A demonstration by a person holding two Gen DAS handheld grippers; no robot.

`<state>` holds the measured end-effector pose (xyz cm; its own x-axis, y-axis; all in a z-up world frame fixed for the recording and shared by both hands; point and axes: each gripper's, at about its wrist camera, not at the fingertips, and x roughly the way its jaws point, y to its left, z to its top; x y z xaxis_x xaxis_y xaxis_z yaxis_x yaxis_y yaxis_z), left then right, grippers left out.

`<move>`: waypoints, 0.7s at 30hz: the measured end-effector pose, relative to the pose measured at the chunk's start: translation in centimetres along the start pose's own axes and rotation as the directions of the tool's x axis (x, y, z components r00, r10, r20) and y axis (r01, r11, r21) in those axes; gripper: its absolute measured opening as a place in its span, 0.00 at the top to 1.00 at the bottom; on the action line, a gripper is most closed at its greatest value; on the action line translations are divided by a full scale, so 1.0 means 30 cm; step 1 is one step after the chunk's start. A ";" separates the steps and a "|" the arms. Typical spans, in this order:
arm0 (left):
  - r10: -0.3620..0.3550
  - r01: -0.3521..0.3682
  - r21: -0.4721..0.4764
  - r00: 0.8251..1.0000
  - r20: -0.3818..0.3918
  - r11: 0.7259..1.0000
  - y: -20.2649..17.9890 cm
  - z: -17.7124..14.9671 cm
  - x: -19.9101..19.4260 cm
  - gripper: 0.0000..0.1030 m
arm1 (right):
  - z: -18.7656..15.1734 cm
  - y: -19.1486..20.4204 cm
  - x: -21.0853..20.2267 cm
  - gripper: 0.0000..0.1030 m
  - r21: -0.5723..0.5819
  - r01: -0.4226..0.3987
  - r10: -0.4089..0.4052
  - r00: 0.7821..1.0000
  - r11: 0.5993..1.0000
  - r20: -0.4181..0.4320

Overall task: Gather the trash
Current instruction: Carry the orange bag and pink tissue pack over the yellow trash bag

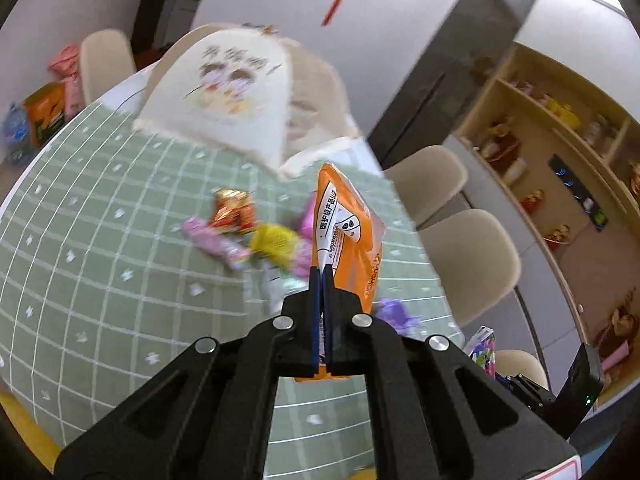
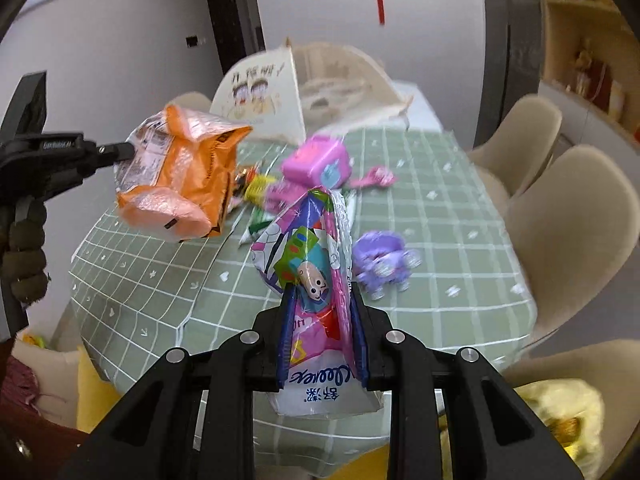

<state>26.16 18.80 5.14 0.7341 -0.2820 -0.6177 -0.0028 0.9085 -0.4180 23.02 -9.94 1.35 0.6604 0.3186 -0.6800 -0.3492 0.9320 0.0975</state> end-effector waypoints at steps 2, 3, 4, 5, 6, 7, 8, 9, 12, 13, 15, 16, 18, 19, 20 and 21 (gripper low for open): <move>-0.029 0.028 0.032 1.000 0.008 0.999 -0.078 0.014 -0.012 0.99 | 0.002 -0.044 -0.060 0.76 0.019 0.023 -0.023 0.999 1.000 0.027; -0.059 0.058 0.058 0.998 0.014 0.997 -0.141 0.022 -0.020 0.99 | -0.001 -0.069 -0.091 0.76 0.029 0.036 -0.037 0.998 0.999 0.042; -0.073 0.072 0.074 0.997 0.019 0.995 -0.179 0.025 -0.025 0.99 | -0.004 -0.094 -0.120 0.76 0.037 0.049 -0.051 0.997 0.998 0.057; -0.099 0.097 0.101 0.995 0.025 0.990 -0.240 0.030 -0.029 0.99 | -0.012 -0.123 -0.156 0.76 0.048 0.068 -0.071 0.995 0.997 0.074; -0.122 0.119 0.120 0.992 0.026 0.986 -0.292 0.028 -0.031 0.99 | -0.022 -0.151 -0.189 0.76 0.061 0.084 -0.089 0.992 0.995 0.087; -0.142 0.138 0.133 0.990 0.023 0.982 -0.327 0.025 -0.030 0.99 | -0.035 -0.188 -0.226 0.76 0.080 0.102 -0.110 0.989 0.992 0.100; -0.178 0.174 0.153 0.984 0.013 0.973 -0.389 0.022 -0.026 0.99 | -0.047 -0.215 -0.251 0.76 0.095 0.118 -0.128 0.986 0.988 0.106; -0.205 0.202 0.169 0.979 0.004 0.965 -0.439 0.014 -0.022 0.99 | -0.065 -0.251 -0.283 0.76 0.115 0.137 -0.150 0.982 0.984 0.111; -0.276 0.278 0.193 0.960 -0.035 0.941 -0.566 -0.020 -0.001 0.99 | -0.115 -0.334 -0.354 0.76 0.161 0.178 -0.197 0.974 0.971 0.115; -0.302 0.309 0.196 0.951 -0.063 0.931 -0.615 -0.039 0.018 0.99 | -0.133 -0.361 -0.377 0.76 0.176 0.193 -0.215 0.970 0.965 0.115; -0.334 0.350 0.199 0.936 -0.109 0.915 -0.683 -0.079 0.048 0.99 | -0.175 -0.420 -0.433 0.76 0.211 0.233 -0.261 0.959 0.949 0.114; -0.344 0.364 0.203 0.930 -0.129 0.909 -0.715 -0.100 0.057 0.99 | -0.190 -0.439 -0.450 0.76 0.224 0.244 -0.274 0.955 0.944 0.114; -0.362 0.394 0.211 0.915 -0.176 0.895 -0.776 -0.157 0.088 0.99 | -0.230 -0.483 -0.499 0.76 0.258 0.270 -0.306 0.945 0.928 0.113; -0.371 0.410 0.209 0.906 -0.203 0.888 -0.802 -0.181 0.106 0.99 | -0.249 -0.502 -0.518 0.76 0.271 0.280 -0.319 0.941 0.921 0.112; -0.378 0.425 0.206 0.896 -0.232 0.882 -0.827 -0.208 0.126 0.99 | -0.271 -0.519 -0.540 0.76 0.287 0.293 -0.334 0.936 0.912 0.109; -0.380 0.432 0.206 0.890 -0.252 0.878 -0.843 -0.232 0.141 0.99 | -0.291 -0.532 -0.555 0.76 0.299 0.300 -0.344 0.933 0.906 0.106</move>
<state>24.60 -7.52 8.47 0.4839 -0.6735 -0.5588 0.4550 0.7391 -0.4968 11.81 -31.62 4.78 0.8070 -0.0054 -0.5906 0.0806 0.9916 0.1011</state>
